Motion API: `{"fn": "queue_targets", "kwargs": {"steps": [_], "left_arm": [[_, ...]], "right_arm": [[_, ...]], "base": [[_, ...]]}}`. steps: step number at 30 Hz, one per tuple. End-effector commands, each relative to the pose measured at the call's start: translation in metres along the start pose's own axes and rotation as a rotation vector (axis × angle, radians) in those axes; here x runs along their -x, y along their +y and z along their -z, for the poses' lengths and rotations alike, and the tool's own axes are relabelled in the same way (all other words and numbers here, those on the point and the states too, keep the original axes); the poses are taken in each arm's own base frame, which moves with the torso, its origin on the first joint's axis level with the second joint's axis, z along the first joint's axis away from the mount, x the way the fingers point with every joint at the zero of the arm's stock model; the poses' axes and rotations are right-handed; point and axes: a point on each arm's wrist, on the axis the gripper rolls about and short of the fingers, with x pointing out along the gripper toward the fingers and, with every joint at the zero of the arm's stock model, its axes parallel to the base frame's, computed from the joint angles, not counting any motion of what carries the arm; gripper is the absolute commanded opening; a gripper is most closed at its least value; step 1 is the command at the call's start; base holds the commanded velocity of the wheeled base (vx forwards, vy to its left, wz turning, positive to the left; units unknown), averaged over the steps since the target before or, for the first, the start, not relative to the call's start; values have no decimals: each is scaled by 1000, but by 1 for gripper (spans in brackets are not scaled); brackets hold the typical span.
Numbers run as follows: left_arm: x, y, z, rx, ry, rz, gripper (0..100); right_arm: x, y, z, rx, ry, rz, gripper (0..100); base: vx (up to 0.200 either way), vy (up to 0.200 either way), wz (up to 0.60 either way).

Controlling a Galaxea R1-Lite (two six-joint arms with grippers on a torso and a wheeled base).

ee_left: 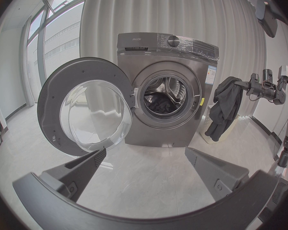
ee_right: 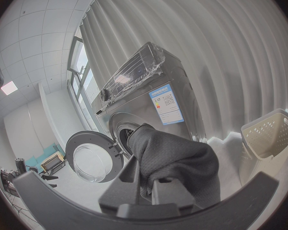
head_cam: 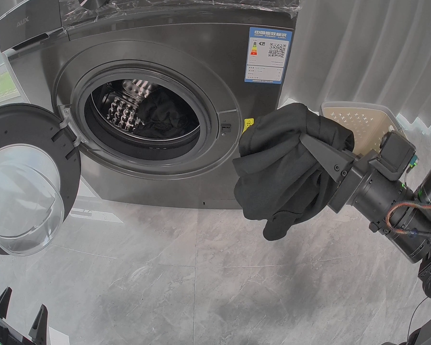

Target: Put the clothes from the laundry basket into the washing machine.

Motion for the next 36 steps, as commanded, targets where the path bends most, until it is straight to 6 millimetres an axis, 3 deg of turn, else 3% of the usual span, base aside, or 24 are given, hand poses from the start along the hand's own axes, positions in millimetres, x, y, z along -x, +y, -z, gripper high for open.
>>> {"fn": "queue_targets", "kwargs": {"steps": [1, 27, 36], "left_arm": [[0, 0, 5, 3, 1, -1, 100], [0, 0, 5, 4, 1, -2, 100], [0, 0, 5, -3, 1, -2, 100]], "right_arm": [[0, 0, 0, 0, 0, 0, 0], [-1, 0, 3, -1, 9, 4, 0], [-3, -1, 9, 1, 29, 8, 0]], "base": [[0, 200, 0], [0, 200, 0], [0, 0, 0]]}}
